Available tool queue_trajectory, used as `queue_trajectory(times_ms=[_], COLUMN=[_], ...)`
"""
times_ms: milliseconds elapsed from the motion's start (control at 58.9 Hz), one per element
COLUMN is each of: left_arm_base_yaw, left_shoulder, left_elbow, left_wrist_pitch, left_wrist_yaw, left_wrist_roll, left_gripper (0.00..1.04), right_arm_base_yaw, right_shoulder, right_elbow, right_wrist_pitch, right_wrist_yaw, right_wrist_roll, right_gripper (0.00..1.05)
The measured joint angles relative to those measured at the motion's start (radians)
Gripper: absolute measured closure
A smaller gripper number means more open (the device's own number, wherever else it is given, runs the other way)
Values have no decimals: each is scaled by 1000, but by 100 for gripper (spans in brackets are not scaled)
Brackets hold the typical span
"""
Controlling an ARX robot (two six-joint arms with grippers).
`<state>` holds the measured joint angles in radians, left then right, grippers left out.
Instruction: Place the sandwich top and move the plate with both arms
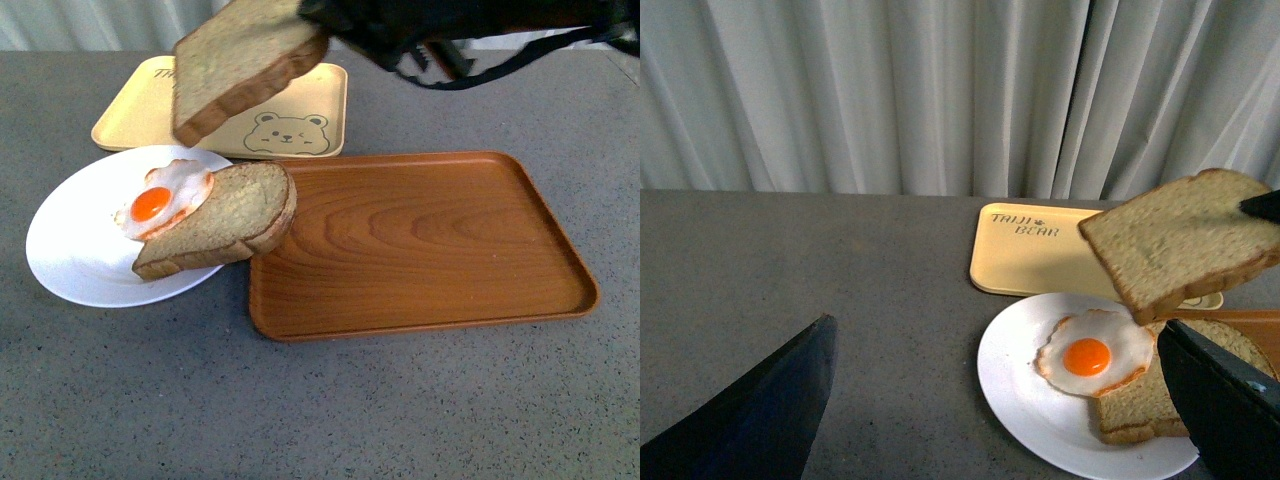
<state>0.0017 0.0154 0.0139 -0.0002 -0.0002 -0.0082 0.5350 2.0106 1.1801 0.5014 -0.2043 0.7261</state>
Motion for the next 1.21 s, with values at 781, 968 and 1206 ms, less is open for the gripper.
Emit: queue_trajectory(times_ms=[781,968,1206], left_arm_base_yaw=[0,0,0], left_shoulder=[0,0,0], left_elbow=[0,0,0], left_wrist_pitch=[0,0,0], left_wrist_yaw=[0,-1,0], left_wrist_roll=[0,0,0], left_gripper=[9,9,9], right_arm_base_yaw=[-32,-176,-294], right_shoulder=[-222,-526,-740], right_elbow=[-286,-681,-930], right_wrist_pitch=[58,505,498], right_wrist_yaw=[197,552,444], right_wrist_roll=[-142,-582,-702], right_gripper=[23,56,100])
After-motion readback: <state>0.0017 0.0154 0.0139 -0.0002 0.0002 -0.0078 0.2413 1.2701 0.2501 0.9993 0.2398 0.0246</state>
